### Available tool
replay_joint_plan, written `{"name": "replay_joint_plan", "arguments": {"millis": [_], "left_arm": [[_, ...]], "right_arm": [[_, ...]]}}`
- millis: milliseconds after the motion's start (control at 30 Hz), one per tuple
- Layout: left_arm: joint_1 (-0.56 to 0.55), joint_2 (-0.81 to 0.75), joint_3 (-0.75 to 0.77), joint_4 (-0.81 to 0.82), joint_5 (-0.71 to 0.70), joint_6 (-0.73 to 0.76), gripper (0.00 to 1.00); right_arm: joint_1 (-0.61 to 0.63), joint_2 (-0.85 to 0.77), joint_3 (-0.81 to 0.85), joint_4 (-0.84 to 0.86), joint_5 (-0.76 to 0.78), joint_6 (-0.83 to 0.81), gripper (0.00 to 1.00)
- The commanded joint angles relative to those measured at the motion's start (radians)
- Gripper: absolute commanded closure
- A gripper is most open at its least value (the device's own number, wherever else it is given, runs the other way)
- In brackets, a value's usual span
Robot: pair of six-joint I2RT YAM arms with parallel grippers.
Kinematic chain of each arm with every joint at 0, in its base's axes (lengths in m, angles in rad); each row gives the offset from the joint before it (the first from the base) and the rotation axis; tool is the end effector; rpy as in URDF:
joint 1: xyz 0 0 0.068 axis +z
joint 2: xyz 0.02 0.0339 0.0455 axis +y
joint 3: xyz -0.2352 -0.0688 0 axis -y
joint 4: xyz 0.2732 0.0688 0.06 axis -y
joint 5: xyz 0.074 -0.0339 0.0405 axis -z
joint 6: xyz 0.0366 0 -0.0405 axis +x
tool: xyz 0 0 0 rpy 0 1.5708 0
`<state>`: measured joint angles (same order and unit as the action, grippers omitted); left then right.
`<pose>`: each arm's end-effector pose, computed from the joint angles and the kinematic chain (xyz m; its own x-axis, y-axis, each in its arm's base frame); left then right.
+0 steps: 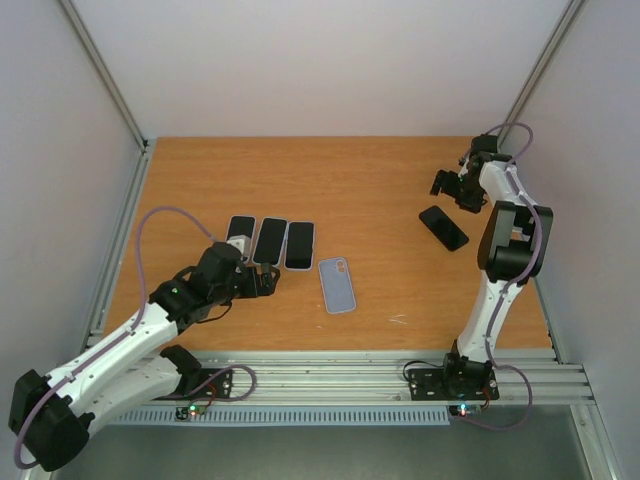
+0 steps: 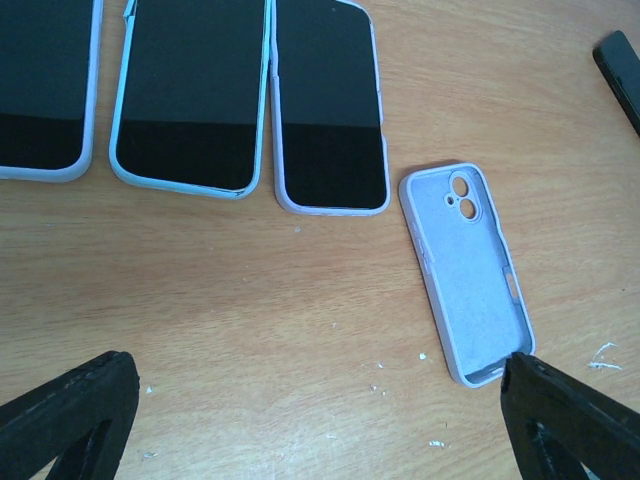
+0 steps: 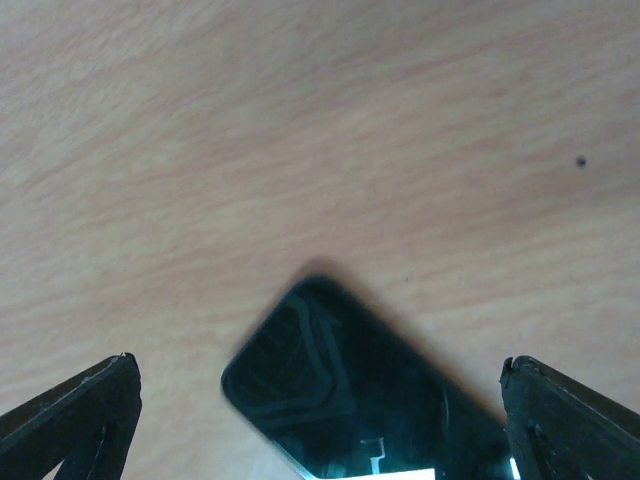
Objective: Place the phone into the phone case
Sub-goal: Adjust the phone at the corner of the board.
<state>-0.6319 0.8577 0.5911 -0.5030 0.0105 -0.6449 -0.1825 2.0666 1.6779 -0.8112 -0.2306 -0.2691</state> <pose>0.1813 -0.1332 0.2003 -0.8074 -0.1539 -0.5696 0.1394 0.8883 -0.4376 0.4413 -0.0729 0.1702 -0.9089 -0.0955 -0.4060 -0.1519 0.9824 0.1090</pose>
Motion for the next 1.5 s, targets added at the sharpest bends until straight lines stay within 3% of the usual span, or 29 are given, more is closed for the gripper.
{"name": "replay_joint_plan", "arguments": {"millis": [0, 300, 767, 1167, 1467], "left_arm": [[0.008, 0.008, -0.009, 0.046, 0.01, 0.019, 0.01], [0.012, 0.025, -0.009, 0.047, 0.024, 0.019, 0.01], [0.012, 0.039, -0.019, 0.075, 0.066, 0.0, 0.01], [0.013, 0.006, -0.02, 0.061, 0.079, -0.007, 0.01], [0.013, -0.003, -0.021, 0.073, 0.11, -0.029, 0.01]], "right_arm": [[-0.003, 0.099, 0.124, -0.067, 0.015, -0.029, 0.02], [-0.003, 0.23, 0.262, -0.113, -0.032, -0.042, 0.02], [0.092, 0.262, 0.206, -0.163, -0.129, -0.112, 0.01], [0.23, 0.094, -0.118, -0.059, -0.067, -0.085, 0.02], [0.248, -0.106, -0.424, 0.057, 0.013, 0.008, 0.02]]}}
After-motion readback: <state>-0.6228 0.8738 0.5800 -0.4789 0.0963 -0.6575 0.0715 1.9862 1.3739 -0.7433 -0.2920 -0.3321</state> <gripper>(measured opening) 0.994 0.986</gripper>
